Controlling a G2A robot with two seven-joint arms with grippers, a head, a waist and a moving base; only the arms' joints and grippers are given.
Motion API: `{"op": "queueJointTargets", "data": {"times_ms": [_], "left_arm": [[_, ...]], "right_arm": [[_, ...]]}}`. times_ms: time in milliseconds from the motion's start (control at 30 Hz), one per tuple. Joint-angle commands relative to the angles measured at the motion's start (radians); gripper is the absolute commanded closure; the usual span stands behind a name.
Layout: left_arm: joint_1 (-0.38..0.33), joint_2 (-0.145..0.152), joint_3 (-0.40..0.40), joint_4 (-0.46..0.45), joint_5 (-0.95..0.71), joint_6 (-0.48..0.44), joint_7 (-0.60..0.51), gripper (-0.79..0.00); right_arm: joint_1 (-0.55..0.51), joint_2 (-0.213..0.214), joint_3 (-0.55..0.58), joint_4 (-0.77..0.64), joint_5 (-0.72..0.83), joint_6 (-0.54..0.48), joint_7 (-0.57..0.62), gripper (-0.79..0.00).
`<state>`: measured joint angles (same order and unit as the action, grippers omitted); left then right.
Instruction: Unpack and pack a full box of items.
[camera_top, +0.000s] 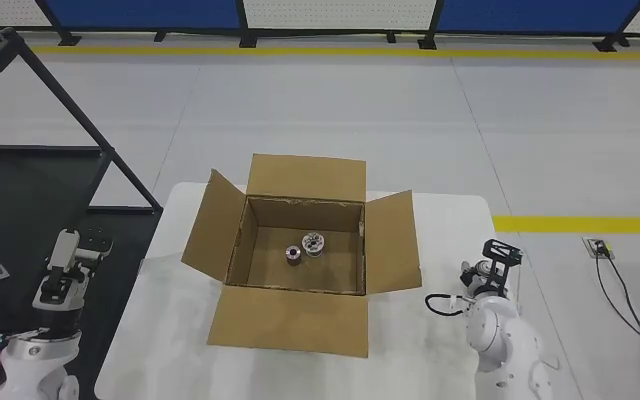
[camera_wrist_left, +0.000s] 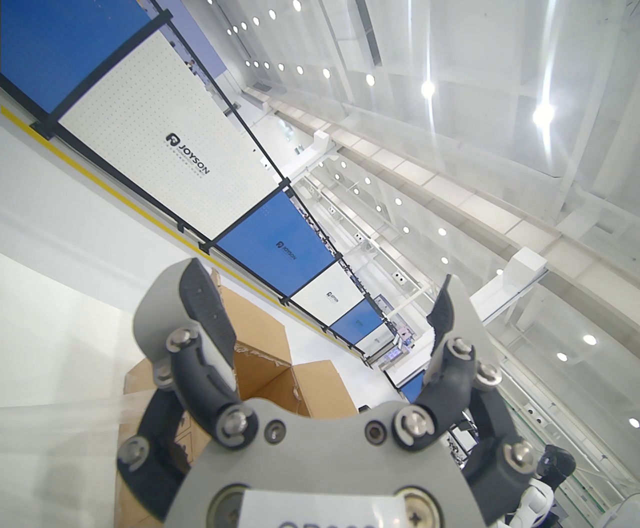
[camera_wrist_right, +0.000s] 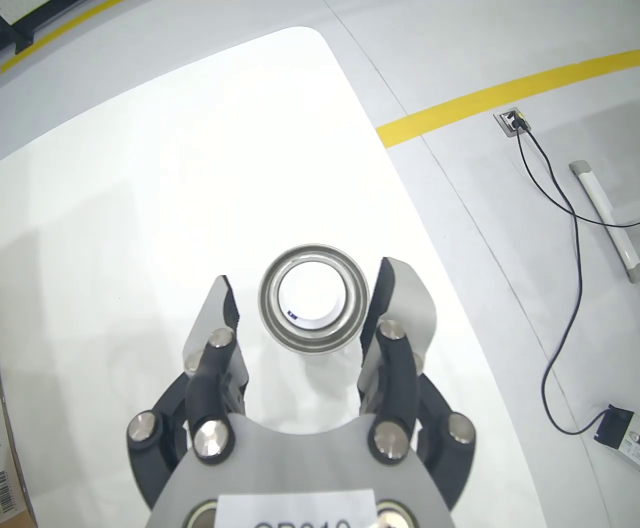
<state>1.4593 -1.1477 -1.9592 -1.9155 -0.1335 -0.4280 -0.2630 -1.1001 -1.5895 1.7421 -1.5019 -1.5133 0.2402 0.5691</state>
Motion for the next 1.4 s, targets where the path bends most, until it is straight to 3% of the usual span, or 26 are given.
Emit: {"op": "queueJointTargets", "data": {"times_ms": [0,300,633,800,1000,1367], "left_arm": [[0.0,0.0,0.0,0.0,0.0,0.0,0.0,-0.785],[0.0,0.0,0.0,0.0,0.0,0.0,0.0,-0.785],[0.0,0.0,0.0,0.0,0.0,0.0,0.0,-0.785],[0.0,0.0,0.0,0.0,0.0,0.0,0.0,-0.785],[0.0,0.0,0.0,0.0,0.0,0.0,0.0,-0.785],[0.0,0.0,0.0,0.0,0.0,0.0,0.0,-0.785]], "right_arm": [[-0.006,0.0,-0.004,-0.01,0.009,0.008,-0.009,0.0],[-0.079,-0.006,-0.041,-0.2,0.116,0.054,-0.085,0.0],[-0.149,-0.02,-0.191,-0.486,0.201,0.092,-0.148,0.0],[-0.154,-0.021,-0.288,-0.565,0.207,0.029,-0.166,0.0],[-0.068,-0.016,-0.416,-0.519,0.146,-0.126,-0.024,0.0],[0.205,-0.035,-0.671,-0.216,-0.022,-0.229,0.254,0.0]]}}
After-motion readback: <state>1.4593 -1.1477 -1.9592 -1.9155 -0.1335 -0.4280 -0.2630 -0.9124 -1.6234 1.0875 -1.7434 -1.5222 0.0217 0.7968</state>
